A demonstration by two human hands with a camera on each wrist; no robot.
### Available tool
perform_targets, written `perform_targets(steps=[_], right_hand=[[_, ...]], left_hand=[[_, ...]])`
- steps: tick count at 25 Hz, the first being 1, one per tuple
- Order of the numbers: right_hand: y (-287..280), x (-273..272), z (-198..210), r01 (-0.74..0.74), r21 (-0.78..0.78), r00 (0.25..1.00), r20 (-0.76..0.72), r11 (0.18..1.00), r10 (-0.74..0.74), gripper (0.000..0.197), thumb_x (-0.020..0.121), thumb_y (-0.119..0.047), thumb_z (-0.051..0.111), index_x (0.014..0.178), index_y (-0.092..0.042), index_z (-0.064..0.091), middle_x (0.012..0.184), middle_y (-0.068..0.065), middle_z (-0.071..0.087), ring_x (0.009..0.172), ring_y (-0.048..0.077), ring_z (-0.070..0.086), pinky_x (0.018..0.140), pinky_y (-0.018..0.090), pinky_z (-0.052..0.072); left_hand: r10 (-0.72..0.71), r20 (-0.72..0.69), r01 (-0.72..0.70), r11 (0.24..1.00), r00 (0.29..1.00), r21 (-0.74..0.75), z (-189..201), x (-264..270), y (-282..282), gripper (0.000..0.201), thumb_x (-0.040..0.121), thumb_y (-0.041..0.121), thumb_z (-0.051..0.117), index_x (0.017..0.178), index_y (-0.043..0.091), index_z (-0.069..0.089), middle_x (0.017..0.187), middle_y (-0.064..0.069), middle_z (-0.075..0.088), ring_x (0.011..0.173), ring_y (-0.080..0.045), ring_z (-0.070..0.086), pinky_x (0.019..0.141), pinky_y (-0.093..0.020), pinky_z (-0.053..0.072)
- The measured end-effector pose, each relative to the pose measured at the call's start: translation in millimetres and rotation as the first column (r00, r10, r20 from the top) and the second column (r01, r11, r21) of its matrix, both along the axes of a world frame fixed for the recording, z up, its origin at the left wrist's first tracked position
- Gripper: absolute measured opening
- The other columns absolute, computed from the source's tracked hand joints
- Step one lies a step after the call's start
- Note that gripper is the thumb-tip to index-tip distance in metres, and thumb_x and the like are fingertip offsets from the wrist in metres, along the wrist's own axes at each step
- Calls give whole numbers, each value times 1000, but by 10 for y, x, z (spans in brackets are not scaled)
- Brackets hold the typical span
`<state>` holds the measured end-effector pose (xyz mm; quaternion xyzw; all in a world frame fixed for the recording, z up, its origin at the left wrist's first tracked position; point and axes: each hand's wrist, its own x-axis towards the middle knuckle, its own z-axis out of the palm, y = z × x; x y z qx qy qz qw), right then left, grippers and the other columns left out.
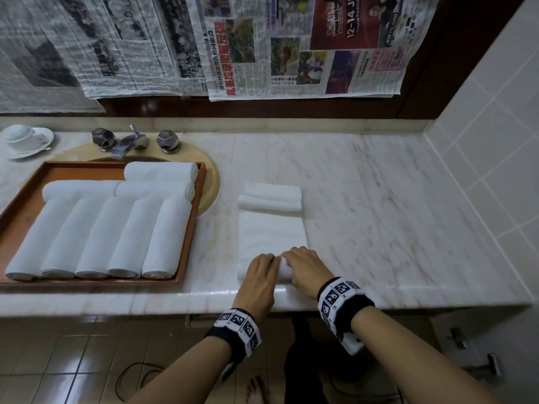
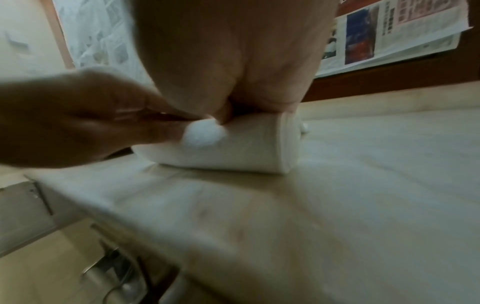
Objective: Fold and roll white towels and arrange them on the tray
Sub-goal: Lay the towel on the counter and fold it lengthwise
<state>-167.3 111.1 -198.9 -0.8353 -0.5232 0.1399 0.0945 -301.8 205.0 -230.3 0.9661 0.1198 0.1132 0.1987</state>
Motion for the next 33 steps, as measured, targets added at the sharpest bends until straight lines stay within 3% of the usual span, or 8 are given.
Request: perform_targets(steps=[2, 5, 9, 13, 19, 23, 28, 33], right_hand=[[-67, -151, -102, 18, 47, 994, 110, 999, -23, 47, 81, -6, 37, 124, -4, 57, 117, 11, 59, 108, 29, 56, 100, 38, 44], [-183, -290, -242, 25, 15, 982, 188, 1000, -27, 55, 76, -8, 45, 130, 1, 51, 125, 15, 56, 116, 32, 55, 107, 48, 41], [-61, -47, -156, -5, 87, 991, 133, 996, -6, 54, 72, 5, 55, 125, -7, 55, 117, 6, 59, 109, 26, 56, 109, 37, 27], [-17, 31, -22, -50, -15, 996, 67, 999, 50, 46, 83, 0, 45, 128, -12, 50, 122, 5, 54, 115, 26, 48, 104, 34, 29], [-71, -138, -115, 20, 83, 987, 156, 996, -33, 40, 83, -11, 42, 119, -4, 58, 113, 10, 60, 103, 28, 57, 99, 41, 45], [-84, -103, -147, 22, 36, 982, 185, 999, -29, 53, 75, -2, 43, 127, -2, 54, 121, 11, 59, 113, 29, 58, 108, 45, 39], [-29, 29, -2, -43, 42, 997, 68, 998, 40, 49, 86, -1, 44, 133, -13, 46, 124, 2, 54, 116, 23, 47, 106, 33, 28], [-65, -30, -28, -11, 8, 998, 58, 1000, 11, 42, 89, -8, 47, 131, -12, 49, 126, 6, 54, 117, 25, 47, 106, 35, 32]], left_hand=[[2, -50, -2, 1000, 999, 7, 48, 78, 80, 64, 58, -9, 67, 120, 3, 57, 114, -12, 57, 105, -26, 51, 96, -34, 48], [-39, -190, 43, 999, 981, 16, 207, 331, 240, 49, 72, -4, 58, 121, 5, 58, 117, -11, 56, 107, -28, 52, 98, -33, 41], [57, -196, -51, 998, 979, 35, 210, 327, 194, 51, 74, -7, 47, 124, 2, 55, 118, -14, 55, 108, -31, 51, 98, -36, 43], [-22, -109, 31, 996, 994, 81, 85, 55, 43, 61, 69, 1, 27, 124, -3, 54, 119, -17, 55, 108, -30, 47, 99, -39, 48], [-11, -190, 7, 1000, 982, -19, 136, 177, 129, 49, 73, -5, 46, 120, 0, 57, 116, -16, 58, 106, -32, 54, 98, -37, 45], [-4, -330, 11, 1000, 944, 20, 333, 526, 320, 33, 90, 3, 42, 122, 5, 52, 120, -12, 54, 108, -28, 48, 94, -32, 35], [-26, -156, 38, 997, 987, 72, 232, 200, 127, 50, 77, 3, 34, 123, 0, 53, 118, -16, 55, 101, -31, 54, 95, -37, 47], [-46, -145, 56, 996, 988, 71, 116, 56, 104, 52, 72, 3, 40, 122, 1, 55, 112, -13, 56, 97, -29, 55, 94, -35, 47]])
